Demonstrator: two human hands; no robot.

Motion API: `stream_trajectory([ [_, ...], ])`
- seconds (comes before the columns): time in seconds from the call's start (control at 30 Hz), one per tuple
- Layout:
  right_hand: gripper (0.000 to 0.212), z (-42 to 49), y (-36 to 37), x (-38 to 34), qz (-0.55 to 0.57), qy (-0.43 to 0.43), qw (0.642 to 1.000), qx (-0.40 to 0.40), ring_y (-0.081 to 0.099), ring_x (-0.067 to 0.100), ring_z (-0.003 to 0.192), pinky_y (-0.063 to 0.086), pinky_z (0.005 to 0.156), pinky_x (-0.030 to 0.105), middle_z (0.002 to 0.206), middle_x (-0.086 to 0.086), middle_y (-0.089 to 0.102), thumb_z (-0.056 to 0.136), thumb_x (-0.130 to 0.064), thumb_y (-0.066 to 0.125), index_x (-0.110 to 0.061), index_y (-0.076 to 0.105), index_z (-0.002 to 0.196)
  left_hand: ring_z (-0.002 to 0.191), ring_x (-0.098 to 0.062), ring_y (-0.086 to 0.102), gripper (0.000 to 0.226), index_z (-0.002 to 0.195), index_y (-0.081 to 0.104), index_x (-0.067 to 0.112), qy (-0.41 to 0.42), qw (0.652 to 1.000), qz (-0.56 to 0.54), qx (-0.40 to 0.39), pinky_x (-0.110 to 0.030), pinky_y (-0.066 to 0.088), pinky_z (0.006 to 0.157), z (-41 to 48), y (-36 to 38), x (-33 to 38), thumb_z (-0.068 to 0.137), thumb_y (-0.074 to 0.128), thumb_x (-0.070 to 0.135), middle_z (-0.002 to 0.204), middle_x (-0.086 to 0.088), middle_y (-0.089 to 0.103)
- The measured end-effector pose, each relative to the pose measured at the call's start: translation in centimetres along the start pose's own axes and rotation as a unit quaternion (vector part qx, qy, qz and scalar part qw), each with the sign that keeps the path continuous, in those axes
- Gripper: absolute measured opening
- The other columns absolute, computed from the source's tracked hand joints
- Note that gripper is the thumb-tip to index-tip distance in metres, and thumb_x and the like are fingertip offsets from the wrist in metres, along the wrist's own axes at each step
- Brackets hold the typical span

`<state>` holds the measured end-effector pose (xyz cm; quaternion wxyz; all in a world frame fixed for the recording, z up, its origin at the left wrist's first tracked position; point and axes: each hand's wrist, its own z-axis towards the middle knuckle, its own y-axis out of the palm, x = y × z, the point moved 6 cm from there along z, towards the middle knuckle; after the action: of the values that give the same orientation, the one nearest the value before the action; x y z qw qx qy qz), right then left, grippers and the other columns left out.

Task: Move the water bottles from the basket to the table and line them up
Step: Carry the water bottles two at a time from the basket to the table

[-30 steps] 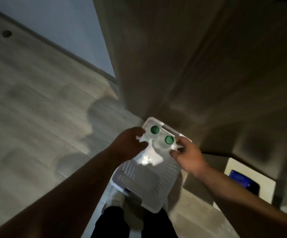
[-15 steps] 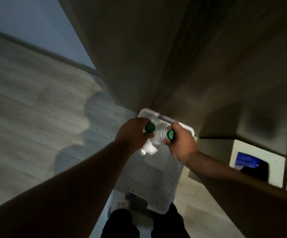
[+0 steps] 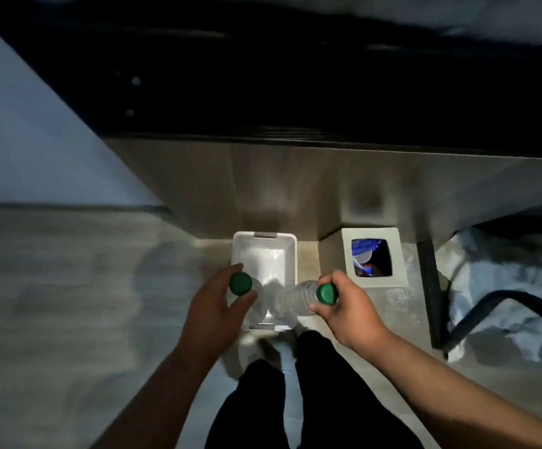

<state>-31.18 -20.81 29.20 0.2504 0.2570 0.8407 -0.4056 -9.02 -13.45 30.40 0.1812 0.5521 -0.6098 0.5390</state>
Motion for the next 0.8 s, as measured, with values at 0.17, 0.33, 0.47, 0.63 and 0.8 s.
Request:
stream_trajectory([
  [0.17, 0.034, -8.4, -5.1, -0.6, 0.089, 0.025, 0.992, 0.087, 0.061, 0.001, 0.080, 0.041, 0.066, 0.001, 0.090, -0.015, 0.066, 0.067, -0.013, 0.085, -0.026, 0.059, 0.085, 0.091, 0.009, 0.060, 0.027, 0.098, 0.062, 0.035, 0.050, 0.998, 0.016, -0.036, -0.012, 0.045, 0.079, -5.1, -2.1, 6.3, 0.072, 0.069, 0.032, 0.095, 0.015, 0.068],
  [0.33, 0.032, -14.9, -9.3, 1.2, 0.161, 0.033, 0.974, 0.154, 0.059, -0.017, 0.090, 0.038, 0.072, -0.006, 0.105, -0.023, 0.064, 0.070, -0.009, 0.083, -0.026, 0.062, 0.087, 0.090, 0.002, 0.063, 0.027, 0.093, 0.065, 0.040, 0.096, 0.992, 0.037, -0.068, -0.024, 0.051, 0.079, -8.4, -2.1, 10.3, 0.067, 0.066, 0.034, 0.097, 0.024, 0.067],
  [0.47, 0.035, -18.8, -11.6, 4.2, 0.190, 0.048, 0.961, 0.197, 0.064, -0.010, 0.091, 0.044, 0.071, 0.001, 0.097, -0.019, 0.070, 0.067, -0.011, 0.084, -0.034, 0.065, 0.085, 0.087, 0.006, 0.065, 0.036, 0.092, 0.060, 0.062, 0.115, 0.988, 0.032, -0.095, -0.016, 0.049, 0.077, -10.5, -0.3, 12.7, 0.064, 0.067, 0.039, 0.097, 0.037, 0.064],
  [0.63, 0.036, -23.6, -14.9, 8.9, 0.187, 0.055, 0.953, 0.233, 0.065, -0.007, 0.087, 0.047, 0.069, 0.004, 0.092, -0.016, 0.070, 0.066, -0.015, 0.087, -0.034, 0.066, 0.089, 0.080, 0.005, 0.064, 0.062, 0.083, 0.065, 0.058, 0.152, 0.979, 0.019, -0.137, -0.001, 0.045, 0.069, -13.2, 4.6, 15.2, 0.074, 0.076, -0.001, 0.089, 0.029, 0.068],
  [0.8, 0.036, -29.6, -17.5, 15.2, 0.206, 0.061, 0.937, 0.275, 0.064, -0.008, 0.085, 0.048, 0.069, 0.003, 0.090, -0.014, 0.071, 0.066, -0.015, 0.087, -0.031, 0.068, 0.092, 0.091, 0.000, 0.063, 0.041, 0.082, 0.072, 0.042, 0.192, 0.960, 0.041, -0.198, -0.002, 0.045, 0.073, -18.1, 11.0, 18.3, 0.074, 0.077, 0.003, 0.094, 0.027, 0.068],
])
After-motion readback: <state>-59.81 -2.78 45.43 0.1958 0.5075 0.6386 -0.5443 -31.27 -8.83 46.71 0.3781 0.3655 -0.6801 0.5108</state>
